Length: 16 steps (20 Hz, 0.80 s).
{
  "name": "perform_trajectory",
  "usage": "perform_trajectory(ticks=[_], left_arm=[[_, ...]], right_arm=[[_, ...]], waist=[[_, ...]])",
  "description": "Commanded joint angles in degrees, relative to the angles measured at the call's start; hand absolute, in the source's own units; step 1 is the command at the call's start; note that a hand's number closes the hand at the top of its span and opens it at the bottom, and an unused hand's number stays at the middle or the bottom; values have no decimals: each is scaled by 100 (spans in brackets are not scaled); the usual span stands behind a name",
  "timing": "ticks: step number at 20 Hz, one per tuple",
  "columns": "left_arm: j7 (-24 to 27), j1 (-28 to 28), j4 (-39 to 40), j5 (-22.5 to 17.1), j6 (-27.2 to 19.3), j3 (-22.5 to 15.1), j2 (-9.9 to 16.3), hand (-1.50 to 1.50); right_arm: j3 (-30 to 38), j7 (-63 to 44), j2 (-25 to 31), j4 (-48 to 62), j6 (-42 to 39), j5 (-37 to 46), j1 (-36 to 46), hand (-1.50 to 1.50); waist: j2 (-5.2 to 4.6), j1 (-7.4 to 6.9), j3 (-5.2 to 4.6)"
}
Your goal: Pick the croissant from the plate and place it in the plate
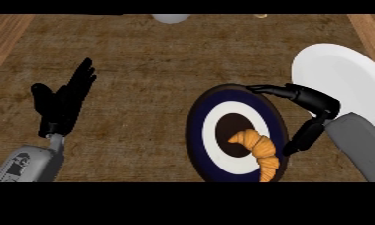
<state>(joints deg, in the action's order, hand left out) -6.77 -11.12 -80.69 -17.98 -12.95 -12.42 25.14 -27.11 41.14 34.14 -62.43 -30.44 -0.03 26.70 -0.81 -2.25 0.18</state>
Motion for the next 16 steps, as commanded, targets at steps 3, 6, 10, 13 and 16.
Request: perform_trajectory(ticks=[3,6,10,13,16], left_arm=[[9,-112,271,-194,430,277,161,0],[75,75,77,171,-113,9,-277,0],[116,-61,256,149,151,215,-92,0],[285,147,319,121,301,343,-94,0],[-110,34,-20,169,216,370,-101,0]], right_arm=[[-440,1204,48,661,-590,656,658,-150],[-807,890,192,301,-579,877,611,-150],[-1080,1215,474,507,-429,1333,827,-150],[-1252,1127,281,588,59,1797,956,-150],[-1463,796,-133,661,530,2246,931,-150]], waist=[[19,31,-10],[64,121,-15],[58,134,-15],[63,135,-16],[75,152,-15]])
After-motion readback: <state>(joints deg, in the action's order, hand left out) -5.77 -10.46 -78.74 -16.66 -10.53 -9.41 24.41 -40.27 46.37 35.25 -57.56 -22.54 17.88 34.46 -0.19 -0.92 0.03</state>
